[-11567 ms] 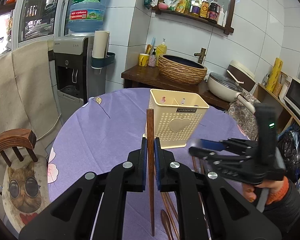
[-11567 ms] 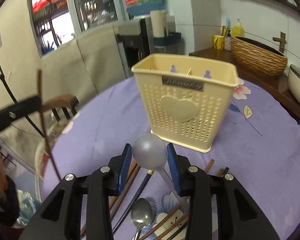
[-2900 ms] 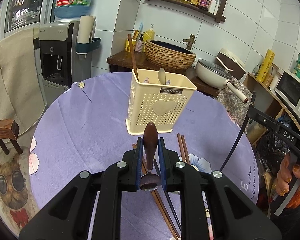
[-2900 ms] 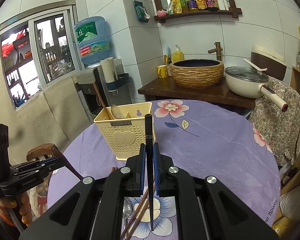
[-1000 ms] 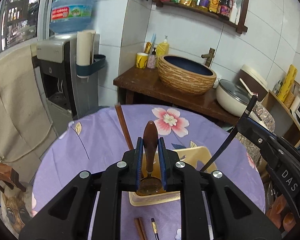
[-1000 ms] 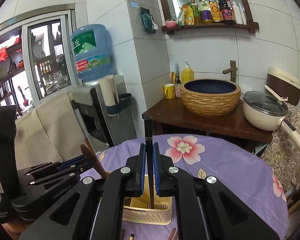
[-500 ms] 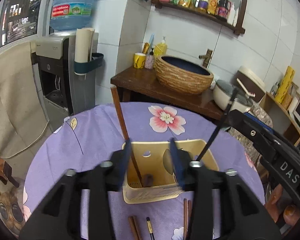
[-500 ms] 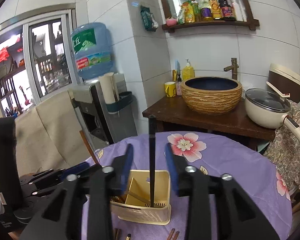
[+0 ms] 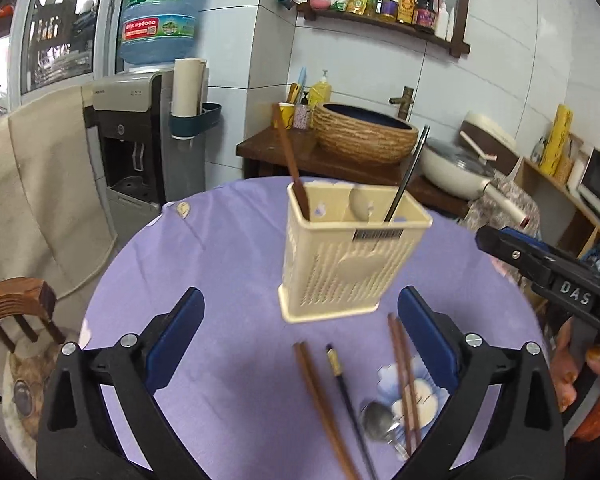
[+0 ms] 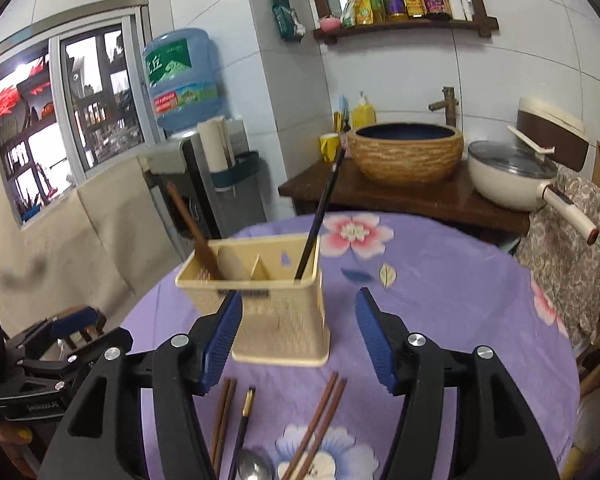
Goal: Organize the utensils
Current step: 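Grasp a brown chopstick with the left tool while the right tool grasps another brown chopstick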
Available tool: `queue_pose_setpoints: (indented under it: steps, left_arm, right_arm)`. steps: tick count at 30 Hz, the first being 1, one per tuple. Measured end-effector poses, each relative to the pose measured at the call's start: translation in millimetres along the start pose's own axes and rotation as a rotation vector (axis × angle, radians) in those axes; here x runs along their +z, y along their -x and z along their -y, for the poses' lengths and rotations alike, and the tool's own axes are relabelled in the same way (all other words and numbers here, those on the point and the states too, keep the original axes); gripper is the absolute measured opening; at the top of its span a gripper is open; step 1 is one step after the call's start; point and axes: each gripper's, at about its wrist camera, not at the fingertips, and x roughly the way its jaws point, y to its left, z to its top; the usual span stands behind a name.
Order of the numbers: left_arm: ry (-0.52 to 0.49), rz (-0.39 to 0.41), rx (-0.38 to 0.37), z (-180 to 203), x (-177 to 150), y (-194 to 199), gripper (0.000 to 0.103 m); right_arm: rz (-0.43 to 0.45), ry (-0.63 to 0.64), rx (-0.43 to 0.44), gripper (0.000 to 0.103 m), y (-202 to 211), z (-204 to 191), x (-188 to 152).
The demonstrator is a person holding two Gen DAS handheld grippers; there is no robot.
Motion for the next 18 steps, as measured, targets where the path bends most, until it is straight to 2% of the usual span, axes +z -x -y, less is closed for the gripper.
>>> queue_pose_setpoints:
  steps: [3, 8, 18]
  left_arm:
    - [-0.022, -0.039, 0.009, -1, -23, 0, 0.097]
    - [0.017, -0.104, 0.014, -11, -56, -4, 0.097]
    - [0.078, -0.156, 0.061, -32, -93, -2, 0.097]
  right_arm:
    - [-0.009, 0.031, -0.023, 0.058, 4, -5, -21]
    - [-0.048, 0.036, -0.041, 0.06, 7, -7, -50]
    - [-0.147, -0.014, -0.109, 0.06, 3, 18, -101]
